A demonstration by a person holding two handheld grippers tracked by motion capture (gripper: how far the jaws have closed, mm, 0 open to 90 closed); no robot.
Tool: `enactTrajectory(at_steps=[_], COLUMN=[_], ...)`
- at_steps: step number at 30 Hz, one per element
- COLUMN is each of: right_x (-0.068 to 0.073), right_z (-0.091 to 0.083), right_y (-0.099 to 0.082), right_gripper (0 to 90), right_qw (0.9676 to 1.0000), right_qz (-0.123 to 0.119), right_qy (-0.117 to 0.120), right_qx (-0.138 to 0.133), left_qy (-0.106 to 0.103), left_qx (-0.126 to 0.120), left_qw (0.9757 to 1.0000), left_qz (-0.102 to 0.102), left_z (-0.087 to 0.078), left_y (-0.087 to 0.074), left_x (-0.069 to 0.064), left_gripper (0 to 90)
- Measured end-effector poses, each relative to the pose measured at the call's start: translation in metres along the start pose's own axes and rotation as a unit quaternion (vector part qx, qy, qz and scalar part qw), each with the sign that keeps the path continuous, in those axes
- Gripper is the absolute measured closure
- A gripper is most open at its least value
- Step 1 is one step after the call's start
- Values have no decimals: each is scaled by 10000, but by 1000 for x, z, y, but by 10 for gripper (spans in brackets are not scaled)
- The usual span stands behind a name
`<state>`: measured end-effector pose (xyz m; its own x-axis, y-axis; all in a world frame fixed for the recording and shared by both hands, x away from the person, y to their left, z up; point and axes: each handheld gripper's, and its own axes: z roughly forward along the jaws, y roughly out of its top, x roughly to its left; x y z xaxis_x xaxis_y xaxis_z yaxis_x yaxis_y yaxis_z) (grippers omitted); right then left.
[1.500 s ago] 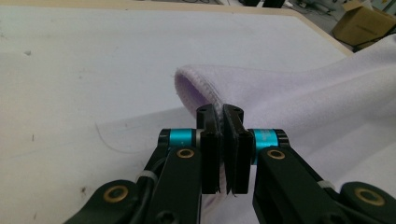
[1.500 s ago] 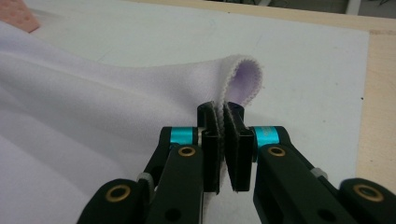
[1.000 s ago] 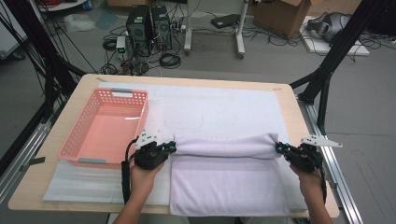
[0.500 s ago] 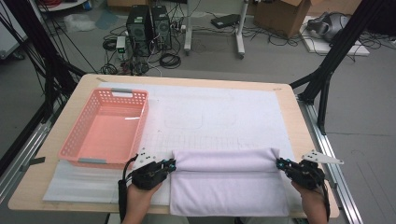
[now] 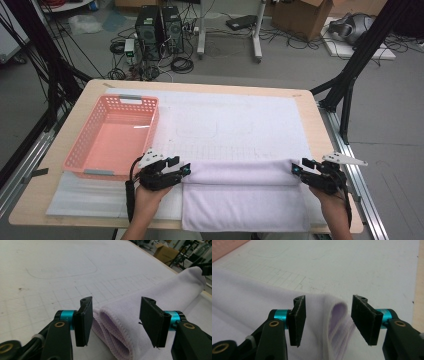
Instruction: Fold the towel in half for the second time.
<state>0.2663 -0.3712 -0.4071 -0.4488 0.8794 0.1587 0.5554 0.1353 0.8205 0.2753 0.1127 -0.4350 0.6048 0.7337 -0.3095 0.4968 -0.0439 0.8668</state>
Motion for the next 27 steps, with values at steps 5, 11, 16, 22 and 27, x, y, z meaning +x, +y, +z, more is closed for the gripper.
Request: enactTrajectory(at_steps=[5, 11, 16, 22, 27], right_x=[0, 3, 5, 10, 15], right_z=[18, 10, -15, -41, -49], right_y=[13, 0, -18, -39, -51], right_gripper=[556, 837, 837, 836, 836], right_qw=[9994, 9988, 9989, 9980, 9973], right_qz=[-241, -414, -330, -466, -600], right_qy=[-31, 133, 317, 421, 428], right_qx=[229, 212, -42, -121, -26], left_qy=[-78, -159, -255, -331, -409], left_qx=[257, 50, -124, -133, 9], left_qw=[9996, 9998, 9995, 9992, 9989], left_qz=[-32, 48, 143, 189, 218], left_z=[12, -4, -22, -45, -53], left_y=[-4, -10, -15, -31, -43], left_x=[-2, -8, -22, -32, -41], left_gripper=[697, 849, 852, 848, 838])
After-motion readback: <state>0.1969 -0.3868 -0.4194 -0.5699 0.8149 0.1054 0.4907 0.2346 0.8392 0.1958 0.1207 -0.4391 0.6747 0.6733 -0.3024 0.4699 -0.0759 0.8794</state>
